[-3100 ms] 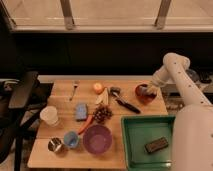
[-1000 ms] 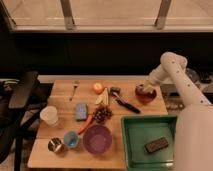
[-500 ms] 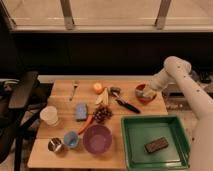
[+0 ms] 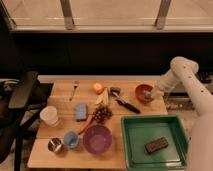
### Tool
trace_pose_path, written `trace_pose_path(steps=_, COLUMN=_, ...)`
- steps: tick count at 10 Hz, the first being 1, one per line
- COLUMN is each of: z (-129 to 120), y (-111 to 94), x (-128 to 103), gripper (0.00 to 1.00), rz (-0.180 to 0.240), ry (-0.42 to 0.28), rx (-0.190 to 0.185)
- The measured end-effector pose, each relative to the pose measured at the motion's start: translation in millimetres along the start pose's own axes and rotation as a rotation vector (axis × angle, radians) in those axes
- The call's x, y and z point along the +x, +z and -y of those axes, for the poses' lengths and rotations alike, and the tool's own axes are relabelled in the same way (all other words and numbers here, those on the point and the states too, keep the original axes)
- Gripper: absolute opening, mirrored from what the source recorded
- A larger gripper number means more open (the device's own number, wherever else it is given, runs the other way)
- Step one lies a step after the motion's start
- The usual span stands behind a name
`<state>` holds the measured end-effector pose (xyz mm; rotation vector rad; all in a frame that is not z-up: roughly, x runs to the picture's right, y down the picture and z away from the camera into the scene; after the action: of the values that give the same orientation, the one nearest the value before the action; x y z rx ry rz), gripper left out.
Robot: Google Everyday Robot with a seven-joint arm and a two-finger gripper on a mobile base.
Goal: Wipe red bowl with towel
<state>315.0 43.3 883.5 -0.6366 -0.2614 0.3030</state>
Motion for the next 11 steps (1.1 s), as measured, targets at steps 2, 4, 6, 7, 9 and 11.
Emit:
trace_pose_path(steps=2, z=21.6, y=2.7, x=-6.5, gripper=0.0, rz=-0.008, ry=-0.003, rx=0.017)
trace_pose_path(steps=4, z=29.8, y=9.0, x=-24.3, gripper=0.0, rz=-0.001, ry=-0.023, rx=0.02)
trace_pose_path(steps=6, z=33.4, y=19.7, x=-51.0, gripper=0.0, rz=0.02, ry=-0.059, rx=0.021)
trace_pose_path(steps=7, z=32.2, y=24.6, x=-62.6, gripper=0.0, rz=0.032, ry=-0.079, rx=0.016)
trace_pose_path(steps=9, z=21.2, y=27.6, x=-68.3, gripper=0.0, rz=0.046, ry=-0.107, rx=-0.001)
trace_pose_path(steps=11, z=-1.2, y=25.1, x=-61.2, gripper=0.0, rz=0.048, ry=-0.114, rx=-0.021)
